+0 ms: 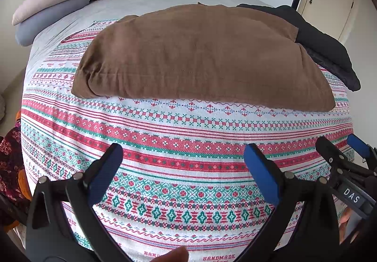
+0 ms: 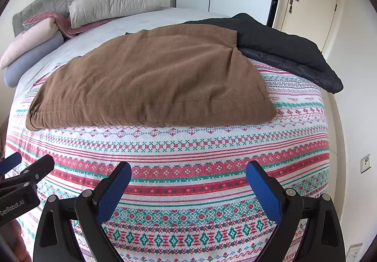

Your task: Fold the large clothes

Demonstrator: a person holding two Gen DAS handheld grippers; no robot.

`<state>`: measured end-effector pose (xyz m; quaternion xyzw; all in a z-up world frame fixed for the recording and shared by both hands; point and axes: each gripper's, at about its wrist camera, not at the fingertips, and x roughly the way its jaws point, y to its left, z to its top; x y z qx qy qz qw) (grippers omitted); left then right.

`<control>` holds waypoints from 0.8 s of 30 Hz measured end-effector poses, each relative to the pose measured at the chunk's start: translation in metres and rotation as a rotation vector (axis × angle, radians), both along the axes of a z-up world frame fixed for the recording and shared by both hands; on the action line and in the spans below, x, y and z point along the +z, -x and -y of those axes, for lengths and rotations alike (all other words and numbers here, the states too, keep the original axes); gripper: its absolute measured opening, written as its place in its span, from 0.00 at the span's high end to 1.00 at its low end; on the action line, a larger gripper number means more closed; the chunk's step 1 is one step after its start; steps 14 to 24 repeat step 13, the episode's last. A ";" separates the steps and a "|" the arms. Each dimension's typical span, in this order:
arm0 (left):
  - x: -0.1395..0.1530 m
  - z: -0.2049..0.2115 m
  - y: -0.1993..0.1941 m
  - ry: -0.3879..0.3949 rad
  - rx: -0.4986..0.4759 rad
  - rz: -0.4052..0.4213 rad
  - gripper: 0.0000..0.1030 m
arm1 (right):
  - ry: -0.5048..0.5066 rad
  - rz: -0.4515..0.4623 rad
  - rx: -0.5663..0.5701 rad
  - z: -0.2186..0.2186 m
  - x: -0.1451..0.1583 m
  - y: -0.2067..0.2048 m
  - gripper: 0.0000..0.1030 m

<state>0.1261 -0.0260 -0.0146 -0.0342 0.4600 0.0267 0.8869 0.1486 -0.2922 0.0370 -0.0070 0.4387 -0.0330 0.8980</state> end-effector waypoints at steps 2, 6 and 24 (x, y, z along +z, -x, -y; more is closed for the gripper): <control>0.000 -0.001 0.000 -0.001 0.001 0.000 0.01 | 0.001 0.000 0.001 0.000 0.000 0.000 0.04; 0.000 0.000 0.000 -0.001 0.001 -0.002 0.01 | 0.002 0.000 0.001 0.000 0.000 0.000 0.04; 0.000 0.000 0.002 -0.010 -0.006 0.003 0.01 | 0.005 -0.001 0.004 -0.001 0.000 0.000 0.04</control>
